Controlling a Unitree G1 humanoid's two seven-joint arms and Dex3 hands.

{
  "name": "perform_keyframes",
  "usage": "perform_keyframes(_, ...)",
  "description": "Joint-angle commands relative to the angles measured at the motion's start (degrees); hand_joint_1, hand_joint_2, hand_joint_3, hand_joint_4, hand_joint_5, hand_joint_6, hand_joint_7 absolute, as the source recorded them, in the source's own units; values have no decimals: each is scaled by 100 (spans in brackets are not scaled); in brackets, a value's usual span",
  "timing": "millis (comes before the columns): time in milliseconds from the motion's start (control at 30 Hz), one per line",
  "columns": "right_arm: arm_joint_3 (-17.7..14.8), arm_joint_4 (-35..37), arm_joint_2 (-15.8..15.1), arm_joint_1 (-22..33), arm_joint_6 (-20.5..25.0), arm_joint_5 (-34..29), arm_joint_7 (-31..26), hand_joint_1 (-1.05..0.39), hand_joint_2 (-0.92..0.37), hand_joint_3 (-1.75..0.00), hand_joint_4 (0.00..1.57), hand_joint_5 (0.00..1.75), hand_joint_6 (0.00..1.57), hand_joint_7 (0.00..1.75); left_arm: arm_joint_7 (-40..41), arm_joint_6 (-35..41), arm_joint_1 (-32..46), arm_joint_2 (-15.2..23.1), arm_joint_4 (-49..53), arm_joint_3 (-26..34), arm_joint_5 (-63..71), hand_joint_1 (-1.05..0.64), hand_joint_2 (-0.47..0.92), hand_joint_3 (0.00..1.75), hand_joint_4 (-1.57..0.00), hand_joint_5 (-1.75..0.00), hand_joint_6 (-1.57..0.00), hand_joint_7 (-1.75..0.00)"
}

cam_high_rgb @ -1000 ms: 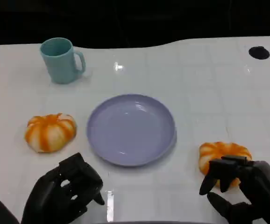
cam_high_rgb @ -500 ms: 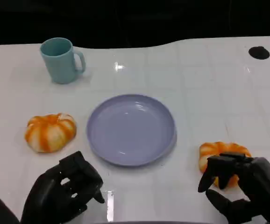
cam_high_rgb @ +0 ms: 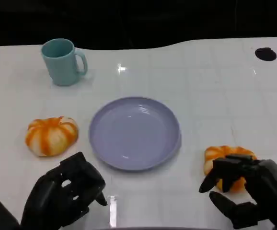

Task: Grasp the bread from the table and place it into the plate.

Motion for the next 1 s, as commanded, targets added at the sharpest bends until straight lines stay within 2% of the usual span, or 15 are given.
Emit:
perform_keyframes(33,-135,-862,-201,232,848,-55,552,-26,-35,-107,68,136,79,69,40,14,48,75,-66,29,21,-58,92,29,-63,-175,-61,-140)
perform_keyframes(67,-158,-1140,-278,285,1115,-226,716,-30,-41,-96,63,129,75,63,36,-8,44,74,-51,31,23,-58,92,29,-63,-175,-61,-140)
perform_keyframes(100,-186,-1467,-374,348,1428,-412,941,-34,-51,-76,56,116,69,53,28,-33,38,69,-36,34,19,-58,92,29,-63,-175,-61,-140)
perform_keyframes(167,-199,-1870,-468,435,1830,-594,1210,-38,-69,-41,52,96,67,36,19,-62,33,64,-21,37,15,-58,92,30,-63,-175,-61,-140)
perform_keyframes(200,-227,-2146,-557,482,2077,-719,1429,-39,-74,-32,52,92,67,31,4,-61,29,66,-16,38,0,-58,92,30,-63,-175,-61,-141)
perform_keyframes(233,-257,-2417,-655,524,2303,-849,1651,-41,-79,-18,45,73,62,20,-1,-57,26,66,-13,39,-7,-58,92,30,-63,-175,-61,-141)
perform_keyframes(300,-306,-2865,-808,598,2669,-1075,2015,-44,-83,-8,38,57,56,10,7,-34,30,67,-16,39,-10,-58,92,30,-63,-175,-61,-141)
perform_keyframes(467,-302,-3549,-1029,721,3297,-1715,2539,-51,-85,-2,21,39,36,0,1,-55,31,59,-2,32,-4,-57,92,30,-63,-175,-60,-140)
perform_keyframes(667,-226,-3810,-1107,762,3676,-2277,2765,-55,-84,0,14,34,31,0,52,-70,19,33,11,13,48,-58,92,30,-63,-175,-60,-141)
perform_keyframes(800,-145,-3714,-1071,693,3803,-2477,2765,-56,-83,0,9,31,28,0,54,-59,20,22,2,8,50,-58,92,29,-63,-175,-61,-141)
perform_keyframes(1000,76,-3178,-1031,396,3881,-2677,2571,-58,-83,0,8,33,26,0,51,-37,32,12,-16,7,34,-58,92,29,-62,-175,-60,-141)
